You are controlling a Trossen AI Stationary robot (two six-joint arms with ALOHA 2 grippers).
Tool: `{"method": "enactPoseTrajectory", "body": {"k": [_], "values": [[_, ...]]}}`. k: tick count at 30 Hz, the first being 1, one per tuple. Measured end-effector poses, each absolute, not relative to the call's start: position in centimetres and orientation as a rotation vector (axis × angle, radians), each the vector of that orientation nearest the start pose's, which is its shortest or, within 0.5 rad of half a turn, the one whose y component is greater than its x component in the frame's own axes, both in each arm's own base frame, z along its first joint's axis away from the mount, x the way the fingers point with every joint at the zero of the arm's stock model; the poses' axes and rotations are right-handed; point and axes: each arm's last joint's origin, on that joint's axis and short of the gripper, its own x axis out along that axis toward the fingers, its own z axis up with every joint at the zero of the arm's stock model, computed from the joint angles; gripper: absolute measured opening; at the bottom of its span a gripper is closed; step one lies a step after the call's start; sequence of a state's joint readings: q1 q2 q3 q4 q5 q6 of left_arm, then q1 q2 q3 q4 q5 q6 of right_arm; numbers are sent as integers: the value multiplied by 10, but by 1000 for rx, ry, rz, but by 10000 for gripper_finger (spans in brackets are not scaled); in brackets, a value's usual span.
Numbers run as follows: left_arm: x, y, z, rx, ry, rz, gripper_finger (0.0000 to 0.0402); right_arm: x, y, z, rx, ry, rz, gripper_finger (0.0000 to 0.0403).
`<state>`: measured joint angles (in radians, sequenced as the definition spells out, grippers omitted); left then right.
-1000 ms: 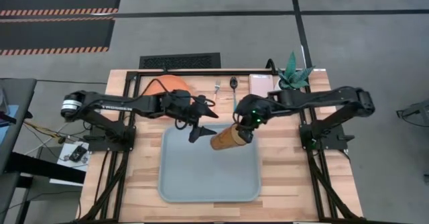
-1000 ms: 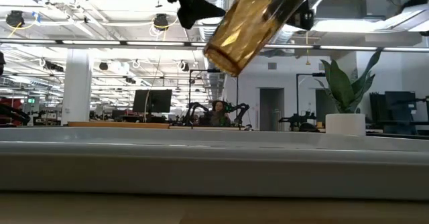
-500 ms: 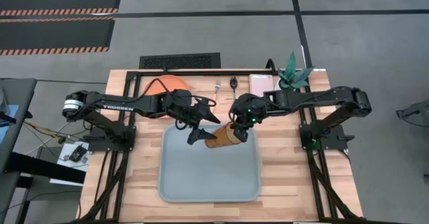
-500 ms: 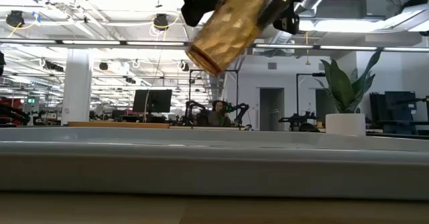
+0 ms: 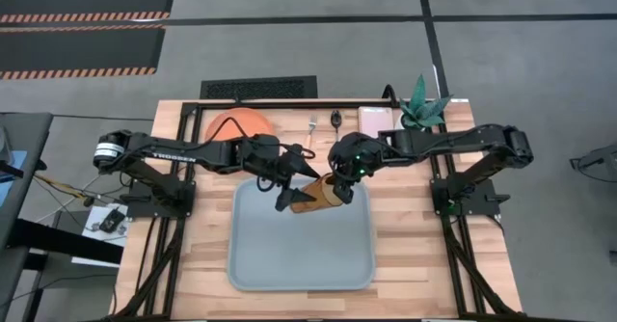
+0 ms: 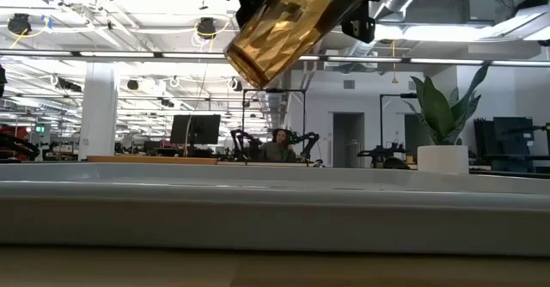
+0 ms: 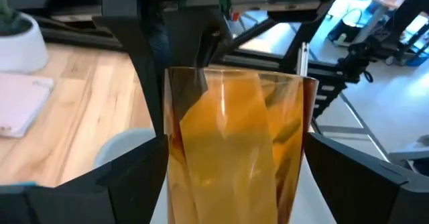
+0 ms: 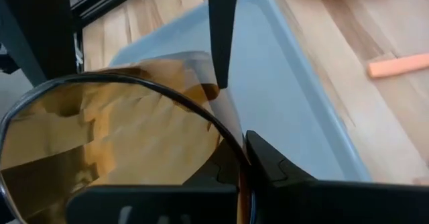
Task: Pick and place plate/cup/fork/spoon on tray
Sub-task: Put the brown cup on the gray tray
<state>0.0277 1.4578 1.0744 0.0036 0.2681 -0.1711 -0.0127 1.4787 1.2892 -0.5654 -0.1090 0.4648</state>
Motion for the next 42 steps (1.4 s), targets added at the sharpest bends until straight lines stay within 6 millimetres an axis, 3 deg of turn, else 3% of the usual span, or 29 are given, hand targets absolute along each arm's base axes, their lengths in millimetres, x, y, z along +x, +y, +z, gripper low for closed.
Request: {"method": "enactPoseTrajectory", "body": {"k": [12,22,31,42], "values": [[329,3,295,-297,390,-112,334,318,-6,313,467,760,-63,26],[330,3,296,-357,390,-41,370,319,-13,314,439,746,-71,24],[334,4,325,-289,321,-29,387,322,-19,318,421,694,-18,25],[346,1,301,-313,442,-112,388,320,-20,313,416,734,-9,28]]}}
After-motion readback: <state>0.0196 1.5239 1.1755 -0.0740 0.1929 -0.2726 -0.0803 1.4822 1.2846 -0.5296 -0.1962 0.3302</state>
